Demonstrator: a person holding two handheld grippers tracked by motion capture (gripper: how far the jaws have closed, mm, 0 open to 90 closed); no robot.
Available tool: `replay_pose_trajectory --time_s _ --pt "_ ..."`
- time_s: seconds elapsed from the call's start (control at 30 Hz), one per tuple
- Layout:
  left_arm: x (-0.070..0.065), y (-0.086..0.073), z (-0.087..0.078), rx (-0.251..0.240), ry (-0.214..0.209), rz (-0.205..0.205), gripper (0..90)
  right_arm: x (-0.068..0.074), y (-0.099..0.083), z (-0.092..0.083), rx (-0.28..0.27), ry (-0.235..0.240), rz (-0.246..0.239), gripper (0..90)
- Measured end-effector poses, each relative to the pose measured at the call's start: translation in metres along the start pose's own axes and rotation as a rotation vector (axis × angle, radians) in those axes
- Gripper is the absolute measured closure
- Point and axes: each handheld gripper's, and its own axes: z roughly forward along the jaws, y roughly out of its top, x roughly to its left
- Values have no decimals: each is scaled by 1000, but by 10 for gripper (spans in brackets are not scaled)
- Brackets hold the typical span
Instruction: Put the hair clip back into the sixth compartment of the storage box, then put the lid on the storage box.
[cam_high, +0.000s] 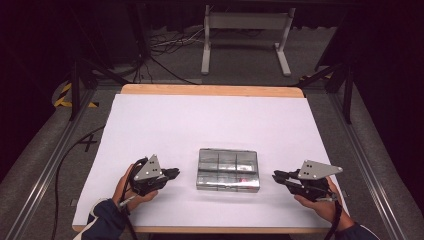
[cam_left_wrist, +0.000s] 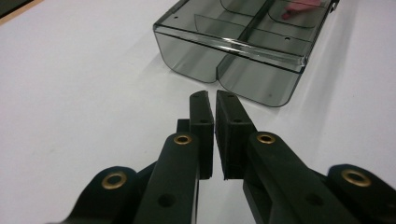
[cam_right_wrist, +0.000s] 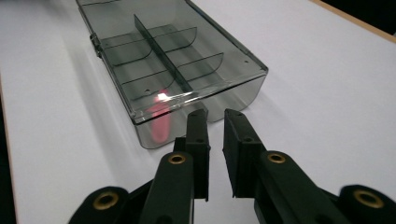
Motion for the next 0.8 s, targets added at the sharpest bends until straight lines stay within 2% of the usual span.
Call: replay_pose_trajectory --time_s 0.33,0.47,0.67,0.8 --pt "9 -15 -26 -4 66 -29 841 -6 -7 -15 1 -63 6 774" --pt "13 -23 -33 10 92 -40 832 -9 -12 -19 7 -79 12 769" --pt "18 -35 -39 40 111 -54 792 -13 -22 -24 25 -117 17 725" --pt "22 -43 -43 48 120 -67 762 -16 -28 -29 15 -143 35 686"
